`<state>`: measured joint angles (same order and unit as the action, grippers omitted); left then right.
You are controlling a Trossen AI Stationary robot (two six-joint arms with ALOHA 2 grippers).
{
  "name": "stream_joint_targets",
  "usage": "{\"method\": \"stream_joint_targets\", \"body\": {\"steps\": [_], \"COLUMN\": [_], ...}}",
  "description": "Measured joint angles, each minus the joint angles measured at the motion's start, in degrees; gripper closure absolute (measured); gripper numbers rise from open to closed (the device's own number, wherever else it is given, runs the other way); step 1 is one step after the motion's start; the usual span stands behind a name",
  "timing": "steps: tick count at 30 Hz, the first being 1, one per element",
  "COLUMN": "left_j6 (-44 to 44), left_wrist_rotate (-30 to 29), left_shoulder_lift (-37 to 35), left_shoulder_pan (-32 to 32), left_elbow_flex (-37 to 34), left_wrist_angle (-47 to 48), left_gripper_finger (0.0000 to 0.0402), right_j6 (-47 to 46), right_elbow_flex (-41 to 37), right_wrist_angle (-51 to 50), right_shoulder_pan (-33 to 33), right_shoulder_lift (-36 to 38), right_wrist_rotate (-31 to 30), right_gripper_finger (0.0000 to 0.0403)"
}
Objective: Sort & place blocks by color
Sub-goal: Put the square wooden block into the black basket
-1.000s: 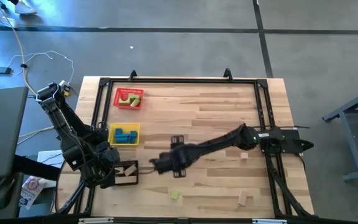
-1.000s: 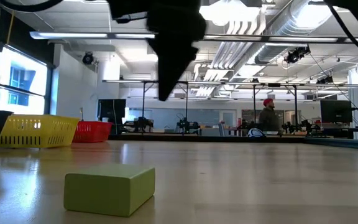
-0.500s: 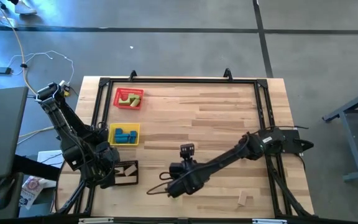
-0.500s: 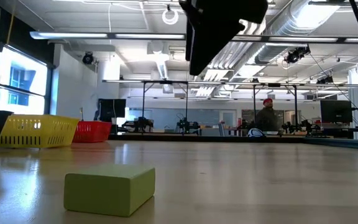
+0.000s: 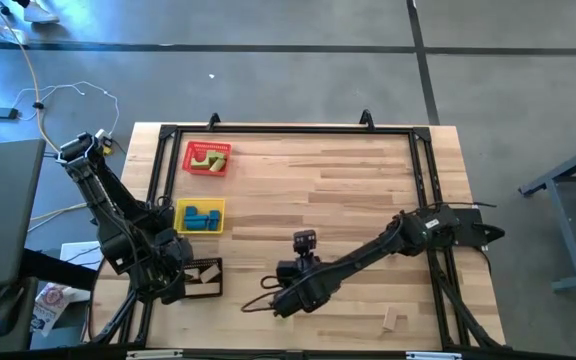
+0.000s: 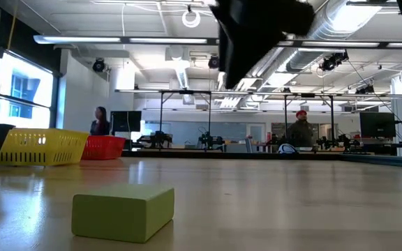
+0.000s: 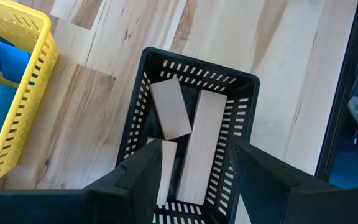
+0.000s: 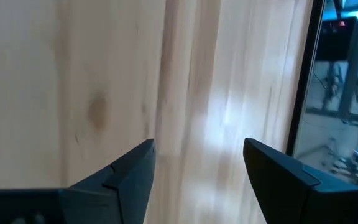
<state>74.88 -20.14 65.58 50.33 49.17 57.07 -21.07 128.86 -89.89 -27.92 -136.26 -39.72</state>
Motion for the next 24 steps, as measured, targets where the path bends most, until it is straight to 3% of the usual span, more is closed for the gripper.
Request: {"method": "stream_joint_targets", "body": {"steps": [4, 11, 19, 24], "left_j6": [0.0, 0.0, 0.0, 0.0], "left_wrist_rotate": [0.0, -1.2, -1.9, -2.3], "left_shoulder_lift": [0.0, 0.0, 0.0, 0.0], "left_shoulder_pan": [0.0, 0.0, 0.0, 0.0], "left_elbow_flex": [0.0, 0.0, 0.0, 0.0], "left_wrist_angle": [0.0, 0.0, 0.0, 0.0], "left_gripper_finger": [0.0227, 0.0227, 0.0227, 0.0227], "right_j6": [-6.4, -24.8, -52.3, -64.2], "right_elbow_flex": [-13.4, -34.6, -53.9, -65.4], "right_wrist_angle": [-0.1, 0.0, 1.0, 7.3], "right_shoulder_pan": [0.0, 0.1, 0.3, 0.3], "right_shoulder_lift": [6.4, 21.5, 38.9, 49.1], "right_wrist_rotate": [-0.2, 5.1, 13.2, 19.9], "right_gripper_finger": [0.0172, 0.0172, 0.0172, 0.0172]}}
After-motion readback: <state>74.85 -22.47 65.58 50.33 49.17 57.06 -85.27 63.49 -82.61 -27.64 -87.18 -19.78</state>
